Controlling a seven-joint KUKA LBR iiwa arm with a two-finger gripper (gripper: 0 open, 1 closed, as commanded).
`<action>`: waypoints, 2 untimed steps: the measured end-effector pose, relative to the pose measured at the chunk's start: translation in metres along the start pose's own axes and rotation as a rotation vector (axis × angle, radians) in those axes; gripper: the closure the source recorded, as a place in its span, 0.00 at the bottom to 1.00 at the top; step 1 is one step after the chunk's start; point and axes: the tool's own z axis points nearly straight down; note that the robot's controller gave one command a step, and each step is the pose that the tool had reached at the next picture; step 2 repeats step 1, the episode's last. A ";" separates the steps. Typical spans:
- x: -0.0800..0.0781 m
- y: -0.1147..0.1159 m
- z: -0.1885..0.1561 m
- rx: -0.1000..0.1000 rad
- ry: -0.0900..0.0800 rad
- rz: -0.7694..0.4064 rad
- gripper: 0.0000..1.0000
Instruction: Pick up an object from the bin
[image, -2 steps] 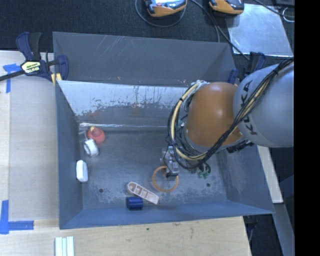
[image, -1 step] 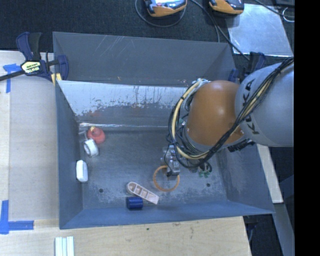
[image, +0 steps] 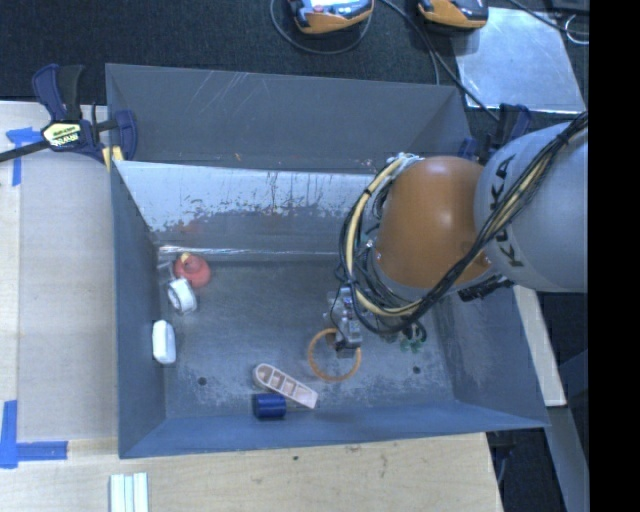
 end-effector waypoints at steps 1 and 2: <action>0.000 0.000 -0.008 0.000 -0.001 0.000 1.00; 0.000 0.000 -0.008 0.000 -0.001 0.000 1.00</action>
Offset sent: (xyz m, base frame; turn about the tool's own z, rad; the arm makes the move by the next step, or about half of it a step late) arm 0.0000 -0.0002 0.0003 0.0000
